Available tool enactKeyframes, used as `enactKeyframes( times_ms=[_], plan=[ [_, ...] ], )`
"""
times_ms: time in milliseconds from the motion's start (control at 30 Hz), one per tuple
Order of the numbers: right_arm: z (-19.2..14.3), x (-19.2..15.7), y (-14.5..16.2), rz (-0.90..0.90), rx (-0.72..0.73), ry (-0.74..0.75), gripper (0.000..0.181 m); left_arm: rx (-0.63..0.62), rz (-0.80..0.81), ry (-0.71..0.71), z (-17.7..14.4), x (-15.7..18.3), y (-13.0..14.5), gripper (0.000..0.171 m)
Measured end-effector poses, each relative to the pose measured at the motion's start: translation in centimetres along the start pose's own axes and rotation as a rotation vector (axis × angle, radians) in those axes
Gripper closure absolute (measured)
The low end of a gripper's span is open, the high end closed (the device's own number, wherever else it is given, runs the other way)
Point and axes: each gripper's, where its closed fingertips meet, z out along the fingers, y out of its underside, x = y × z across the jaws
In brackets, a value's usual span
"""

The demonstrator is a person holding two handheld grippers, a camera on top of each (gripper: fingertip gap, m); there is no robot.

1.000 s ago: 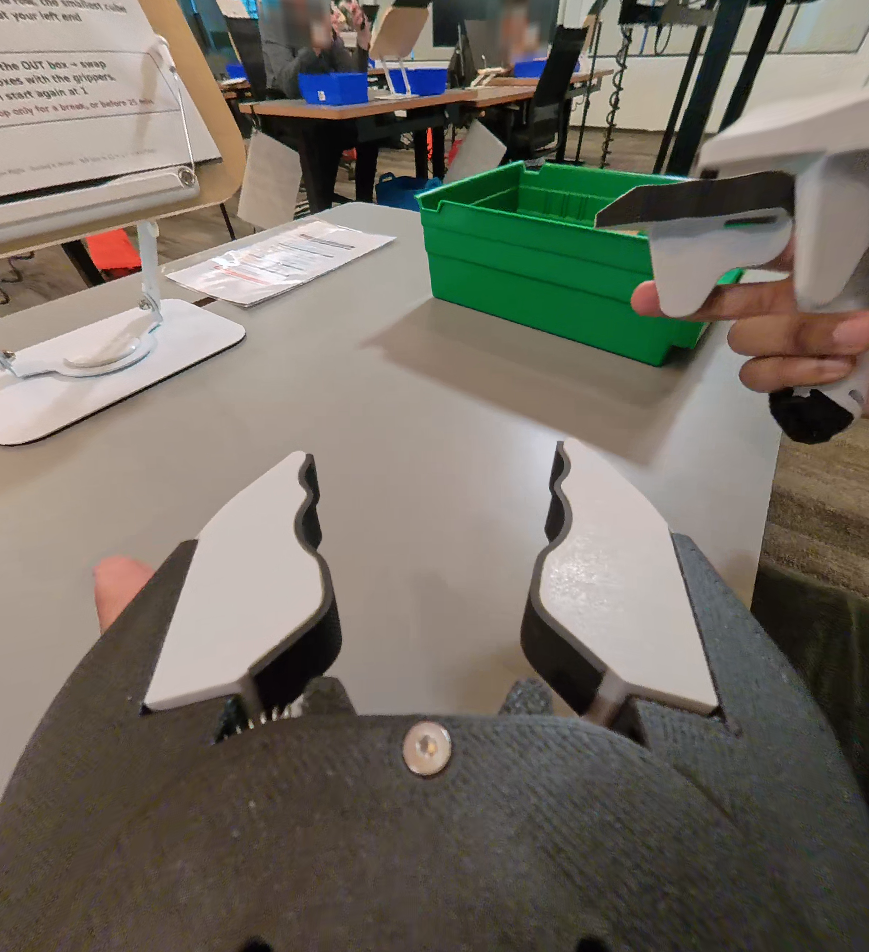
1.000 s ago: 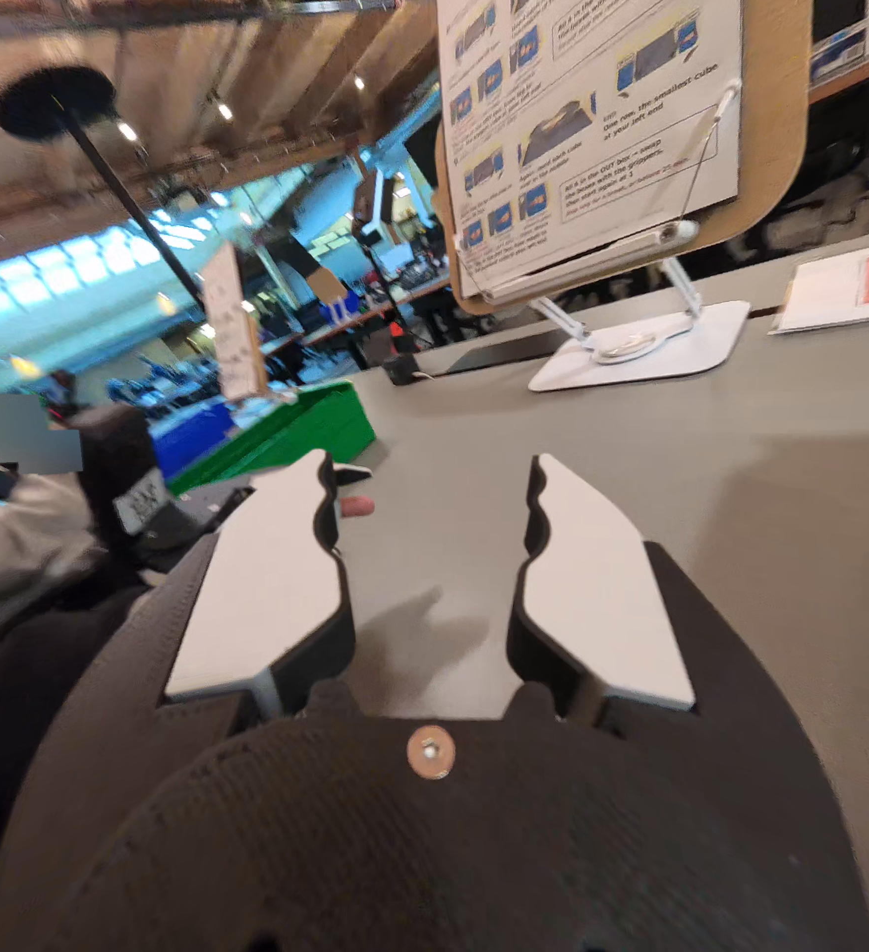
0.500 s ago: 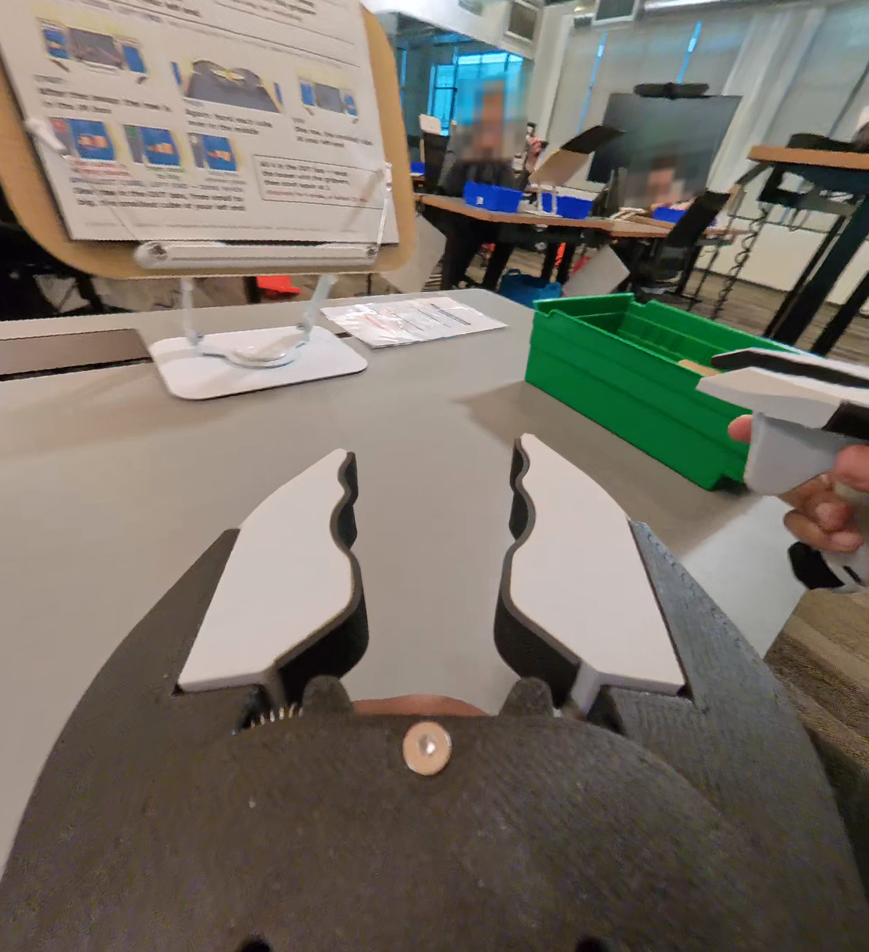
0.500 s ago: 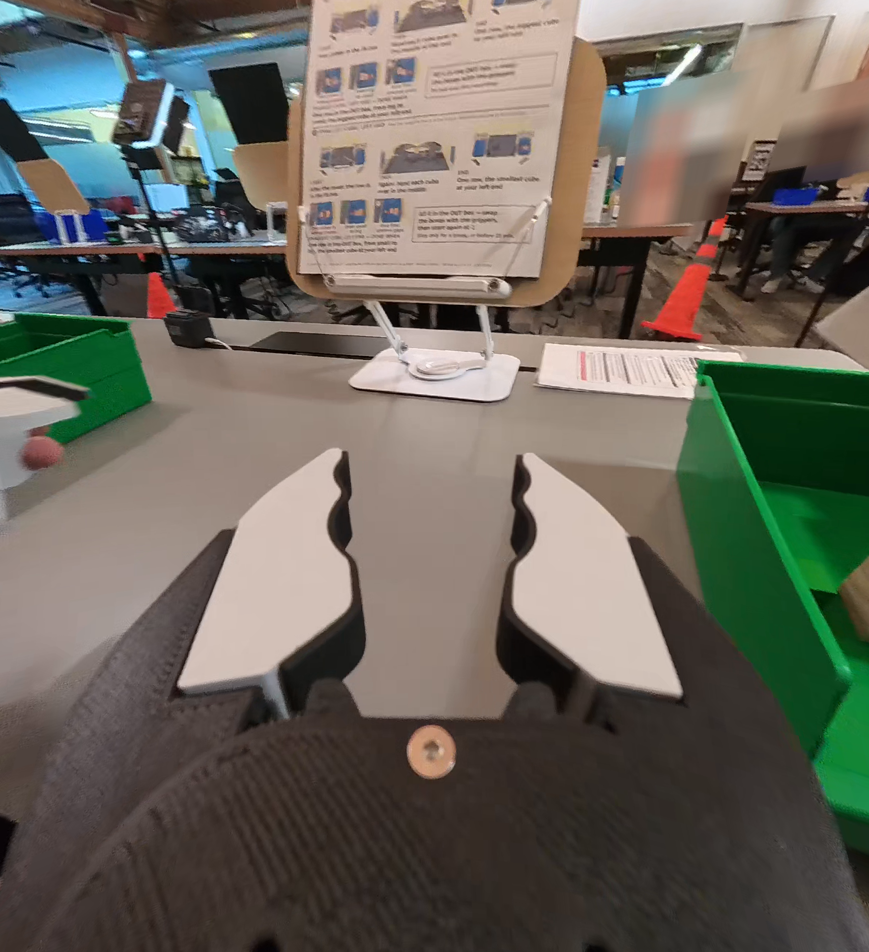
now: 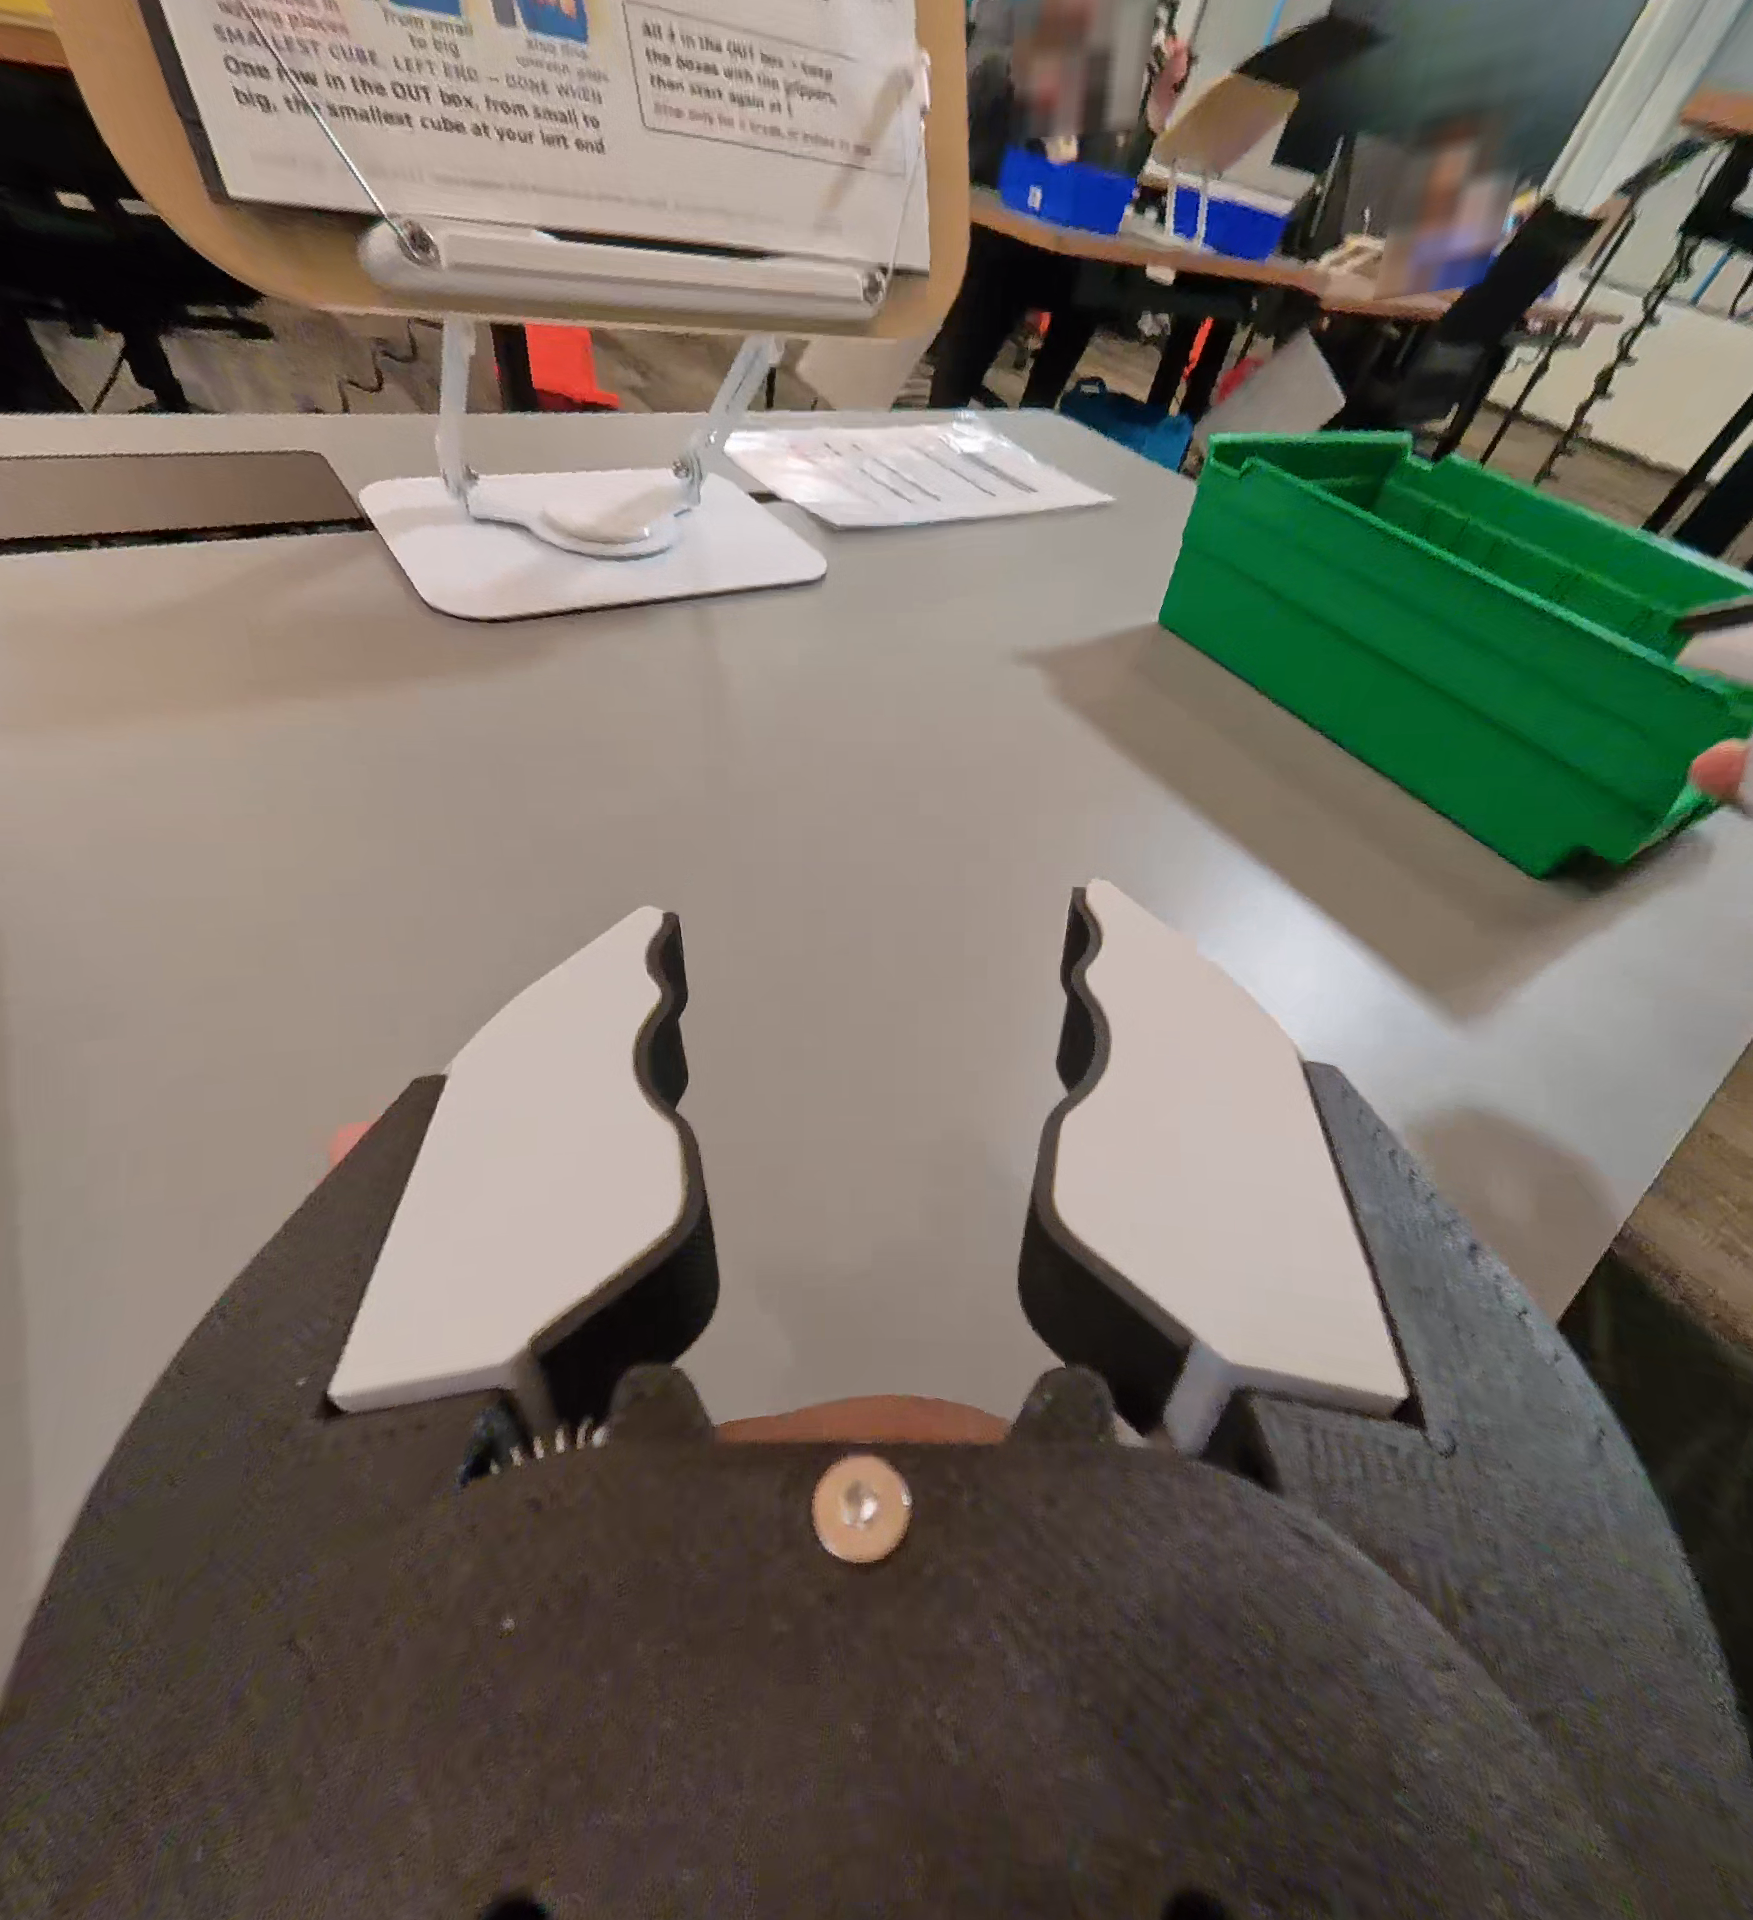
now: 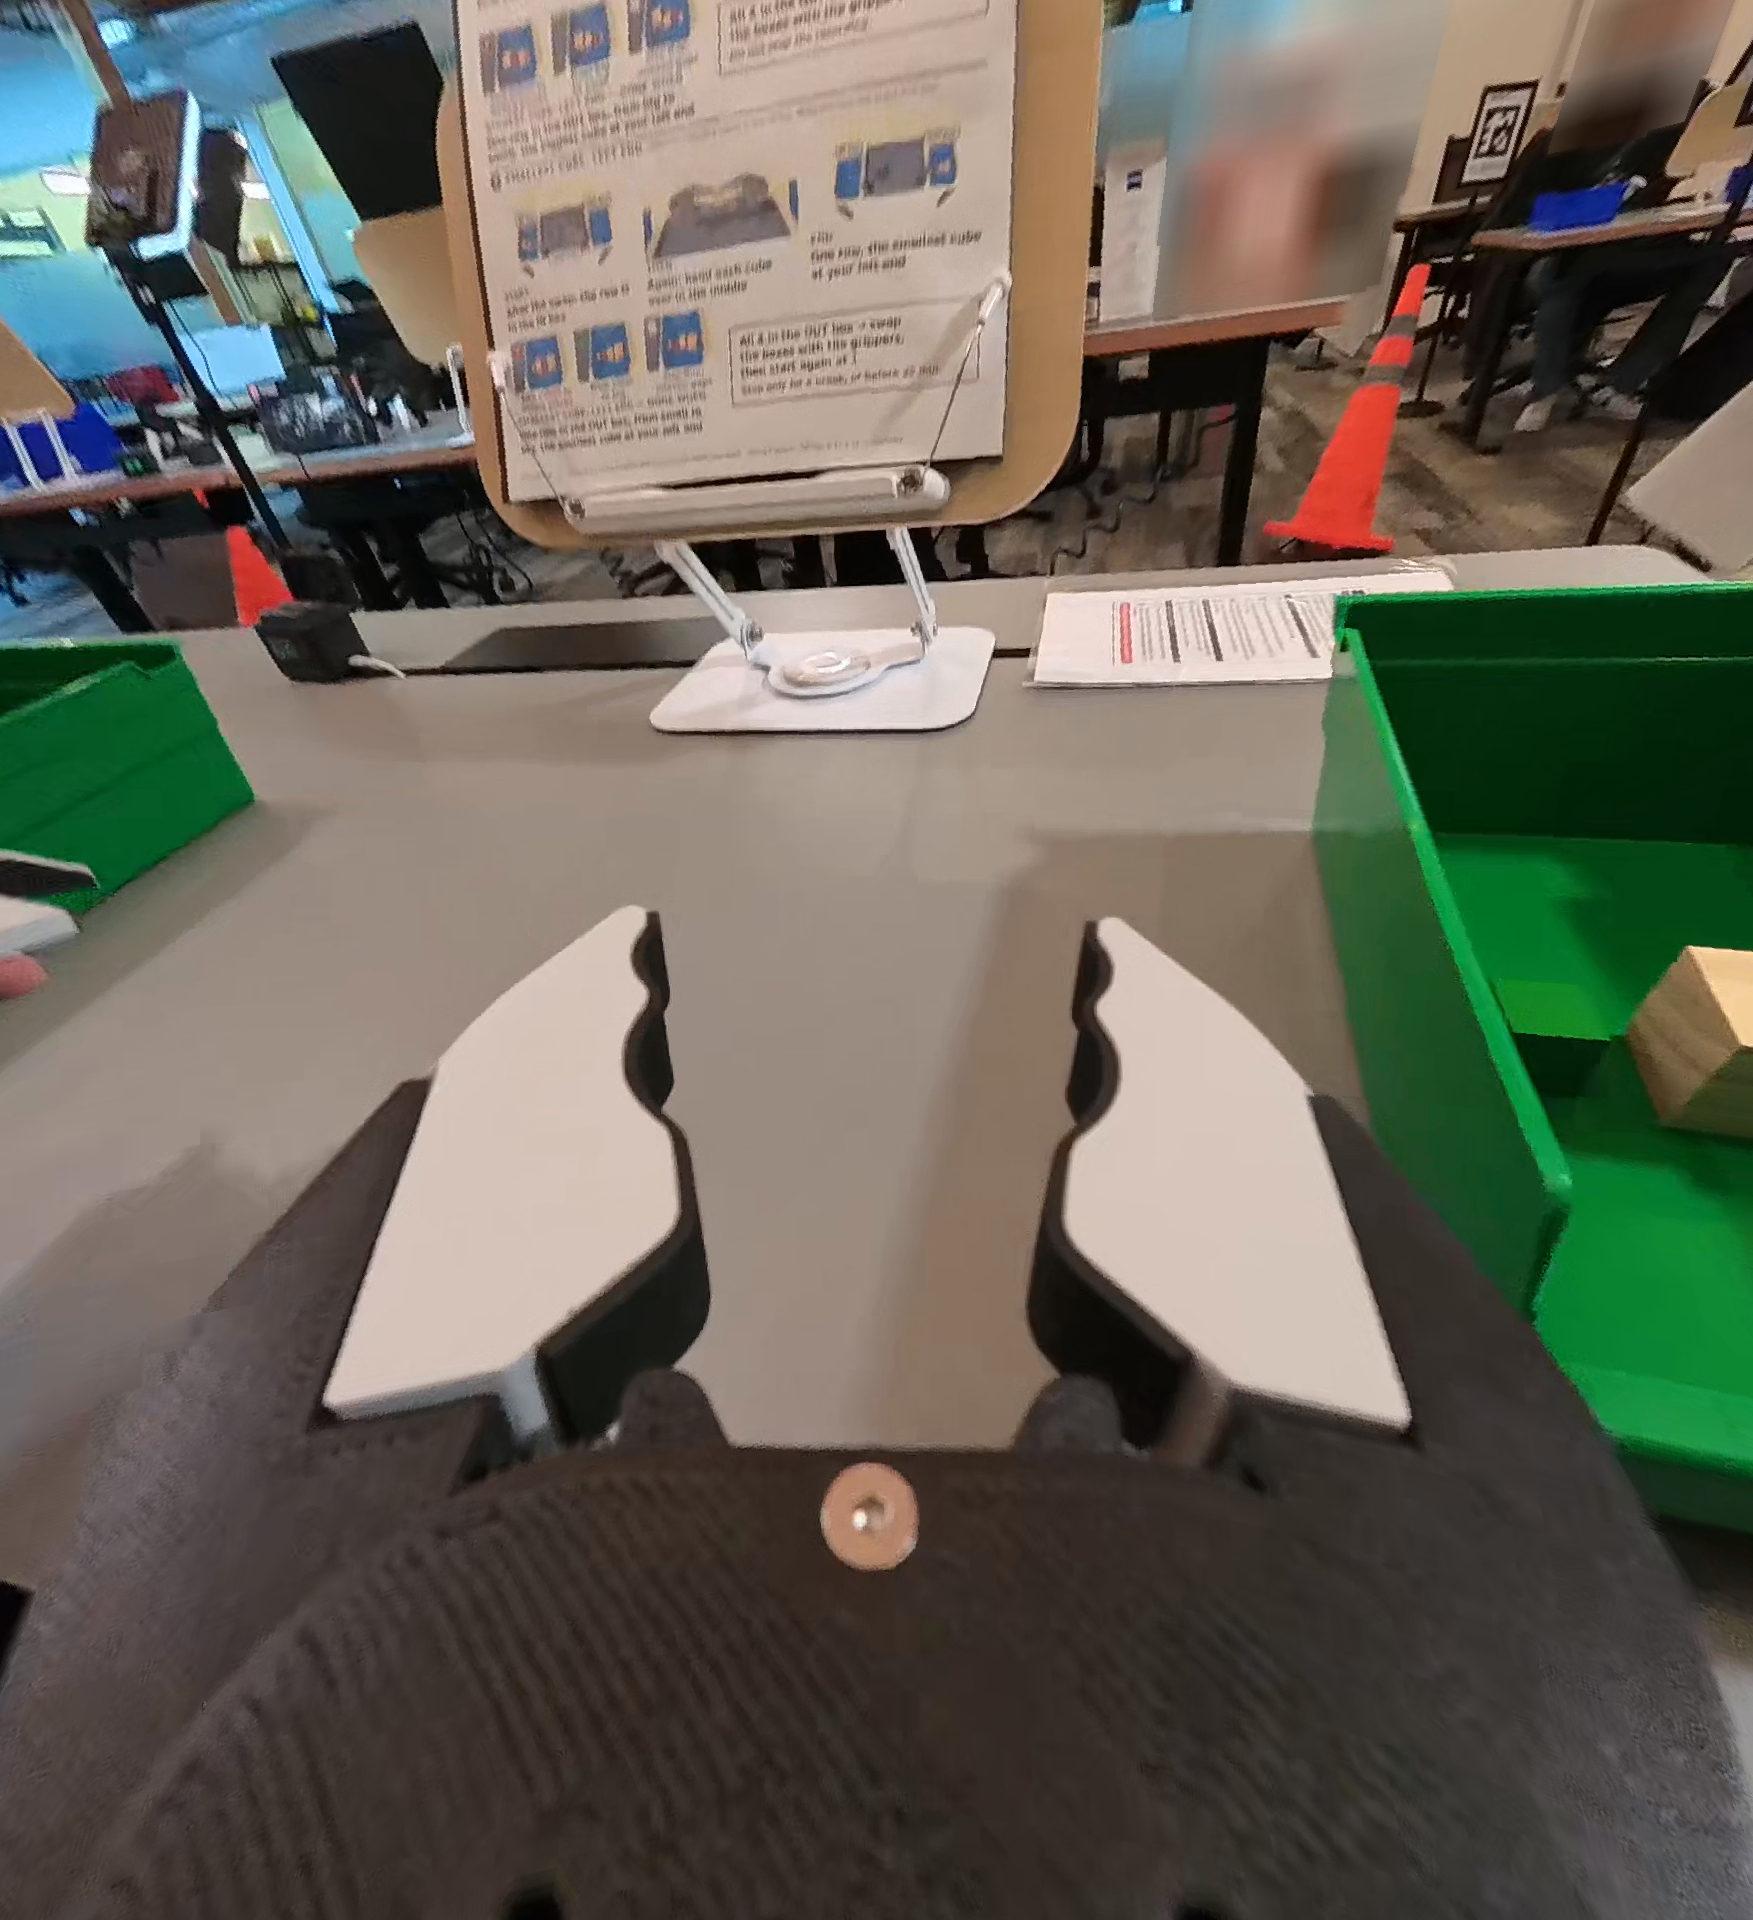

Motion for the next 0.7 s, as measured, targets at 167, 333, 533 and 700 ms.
enactKeyframes(
  times_ms=[167,333,533,700],
  plan=[
    [0.7,0.3,0.9,-0.026,-0.013,0.0,0.101,0.083,0.008,0.038,-0.1,0.5,-1.2,0.131],
    [0.7,1.5,0.3,-0.07,0.037,0.024,0.106,0.082,-0.104,0.107,0.7,0.7,-1.2,0.123],
    [0.0,2.5,-0.4,-0.142,0.074,0.062,0.122,0.047,-0.161,0.172,1.0,2.0,-0.6,0.118],
    [-0.5,4.5,-0.8,-0.067,0.082,0.091,0.117,0.05,-0.124,0.186,0.5,3.1,-0.7,0.116]
  ],
)
